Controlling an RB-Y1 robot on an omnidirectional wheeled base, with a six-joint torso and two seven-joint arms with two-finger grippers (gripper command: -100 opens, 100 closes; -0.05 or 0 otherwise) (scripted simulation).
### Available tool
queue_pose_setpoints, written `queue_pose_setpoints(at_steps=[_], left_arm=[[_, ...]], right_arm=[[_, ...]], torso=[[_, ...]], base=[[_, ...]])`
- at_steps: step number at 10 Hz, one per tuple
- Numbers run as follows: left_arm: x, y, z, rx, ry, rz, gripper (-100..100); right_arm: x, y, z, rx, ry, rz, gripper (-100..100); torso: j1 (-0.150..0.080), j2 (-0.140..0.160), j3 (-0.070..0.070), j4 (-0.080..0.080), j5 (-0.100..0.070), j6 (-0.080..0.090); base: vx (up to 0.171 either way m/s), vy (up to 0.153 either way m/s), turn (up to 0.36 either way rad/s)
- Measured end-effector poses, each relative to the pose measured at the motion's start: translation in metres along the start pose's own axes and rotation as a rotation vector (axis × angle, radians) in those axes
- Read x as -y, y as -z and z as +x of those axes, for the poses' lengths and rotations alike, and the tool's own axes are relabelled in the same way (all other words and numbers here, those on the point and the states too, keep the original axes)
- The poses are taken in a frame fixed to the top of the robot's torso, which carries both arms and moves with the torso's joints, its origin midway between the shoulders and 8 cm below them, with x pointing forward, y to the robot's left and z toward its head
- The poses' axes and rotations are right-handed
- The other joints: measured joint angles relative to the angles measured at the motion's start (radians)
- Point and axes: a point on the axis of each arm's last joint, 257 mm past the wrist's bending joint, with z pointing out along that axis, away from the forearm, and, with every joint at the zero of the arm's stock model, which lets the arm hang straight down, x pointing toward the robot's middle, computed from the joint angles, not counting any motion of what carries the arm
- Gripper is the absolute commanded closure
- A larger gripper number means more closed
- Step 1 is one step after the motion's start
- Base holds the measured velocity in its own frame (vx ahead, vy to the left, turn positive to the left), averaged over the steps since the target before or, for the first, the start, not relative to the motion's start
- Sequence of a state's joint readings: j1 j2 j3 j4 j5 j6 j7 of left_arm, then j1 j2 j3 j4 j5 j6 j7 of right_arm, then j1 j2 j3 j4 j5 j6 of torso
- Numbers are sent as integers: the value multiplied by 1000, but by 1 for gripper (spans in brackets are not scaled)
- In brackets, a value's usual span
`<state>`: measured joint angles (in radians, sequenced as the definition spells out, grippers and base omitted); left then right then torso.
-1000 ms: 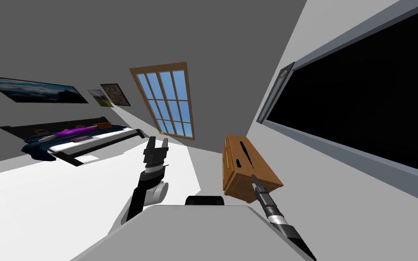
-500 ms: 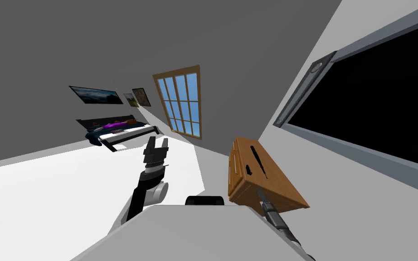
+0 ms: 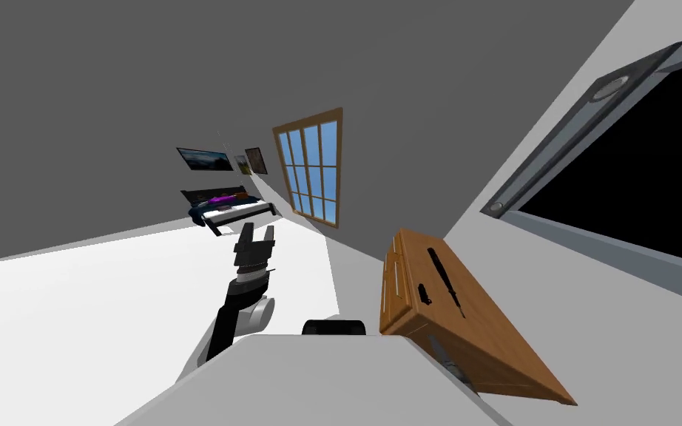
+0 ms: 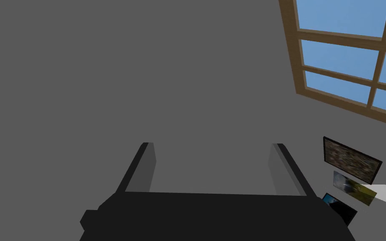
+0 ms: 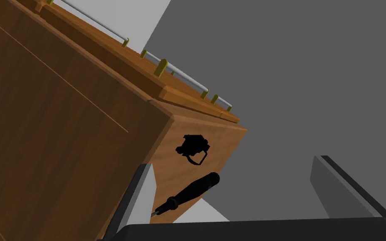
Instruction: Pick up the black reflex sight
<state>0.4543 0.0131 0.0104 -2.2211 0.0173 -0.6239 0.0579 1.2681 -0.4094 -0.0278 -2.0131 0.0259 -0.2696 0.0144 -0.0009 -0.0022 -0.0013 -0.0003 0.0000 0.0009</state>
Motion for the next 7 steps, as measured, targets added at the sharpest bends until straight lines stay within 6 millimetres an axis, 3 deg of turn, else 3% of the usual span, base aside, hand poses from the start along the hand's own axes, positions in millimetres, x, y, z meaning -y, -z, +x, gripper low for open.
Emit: queue_pose_setpoints(at_steps=[1, 3, 7], left_arm=[[0, 0, 0, 0, 0, 0, 0], [0, 0, 0, 0, 0, 0, 0], [0, 0, 0, 0, 0, 0, 0]], right_arm=[[14, 9, 4, -9, 13, 39, -100], [62, 33, -2, -33, 57, 155, -100], [105, 72, 5, -69, 120, 307, -100]], torso=[[0, -1, 0, 0, 0, -1], [-1, -3, -2, -1, 0, -1], [-1, -4, -2, -1, 0, 0]], base=[[87, 15, 346], [98, -15, 299], [105, -27, 238]])
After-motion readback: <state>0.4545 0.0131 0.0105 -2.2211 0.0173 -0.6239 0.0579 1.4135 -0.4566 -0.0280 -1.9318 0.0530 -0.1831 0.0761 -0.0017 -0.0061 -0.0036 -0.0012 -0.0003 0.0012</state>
